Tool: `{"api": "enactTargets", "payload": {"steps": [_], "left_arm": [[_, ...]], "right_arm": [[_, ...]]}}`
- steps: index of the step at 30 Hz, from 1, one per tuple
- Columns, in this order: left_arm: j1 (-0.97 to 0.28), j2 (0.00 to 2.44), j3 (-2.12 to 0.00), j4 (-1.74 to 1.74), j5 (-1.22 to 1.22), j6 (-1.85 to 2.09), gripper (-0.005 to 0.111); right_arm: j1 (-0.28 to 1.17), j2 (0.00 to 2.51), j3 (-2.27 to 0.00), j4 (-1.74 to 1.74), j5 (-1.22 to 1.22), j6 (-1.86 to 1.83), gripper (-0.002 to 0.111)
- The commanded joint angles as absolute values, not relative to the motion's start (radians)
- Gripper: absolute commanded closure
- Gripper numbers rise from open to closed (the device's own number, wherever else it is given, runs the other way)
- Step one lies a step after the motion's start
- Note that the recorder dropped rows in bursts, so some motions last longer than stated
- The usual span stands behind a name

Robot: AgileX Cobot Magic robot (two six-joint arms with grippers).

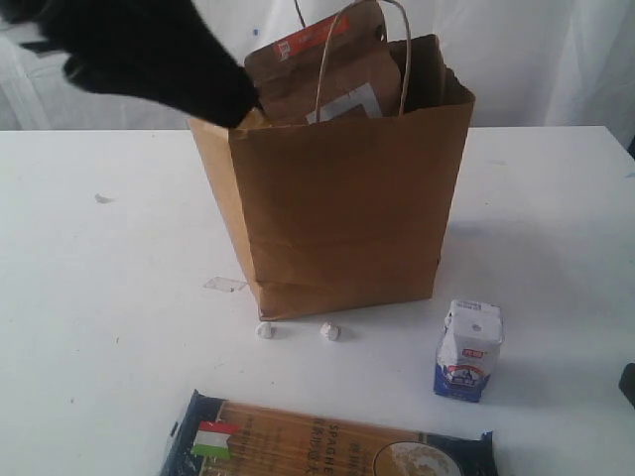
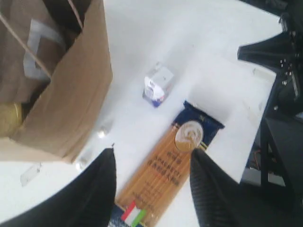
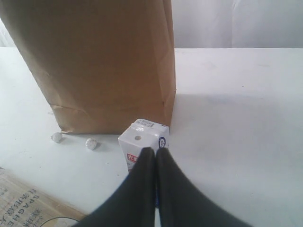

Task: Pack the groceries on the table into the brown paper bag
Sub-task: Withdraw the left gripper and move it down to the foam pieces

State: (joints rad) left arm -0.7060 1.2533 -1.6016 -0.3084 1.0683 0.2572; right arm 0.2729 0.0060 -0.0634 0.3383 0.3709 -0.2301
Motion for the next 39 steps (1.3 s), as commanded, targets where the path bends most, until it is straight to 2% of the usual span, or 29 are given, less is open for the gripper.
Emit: {"api": "enactTargets", "payload": {"steps": [1,7,13,19,25,29,36,39], "left_arm": [[-0.710,1.186,-1.553,-0.237,1.167,0.180,0.055],[-0.710,1.087,-1.365,-0.228,1.139,0.150,0.055],[-0.710,0.960,-1.104,-0.230,0.960,0.058,0.055],[-0.710,0.877,-0.803,-0.265,0.640,-0.094,0.055],[-0.710,0.909,-0.553,-0.357,0.249,-0.129,0.055],[-0.710,0.973,-0.484,-0.357,0.098,-0.129,0.054],[-0.710,1.146,-0.479,-0.353,-0.078,-0.105,0.036],[-0.710,1.223,-0.479,-0.351,-0.130,-0.105,0.036]], "right_arm": [[0.268,0.000,-0.058,0.339,0.365,-0.231,0.108],[0.268,0.000,-0.058,0.339,0.365,-0.231,0.108],[0.268,0.000,-0.058,0.339,0.365,-0.231,0.108],[0.268,0.000,-0.058,0.339,0.365,-0.231,0.108],[0.268,0.000,-0.058,0.339,0.365,-0.231,0.108],[0.268,0.000,-0.058,0.339,0.365,-0.231,0.108],[0.268,0.000,-0.058,0.339,0.365,-0.231,0.108],[0.268,0.000,-0.058,0.339,0.365,-0.231,0.108]]}}
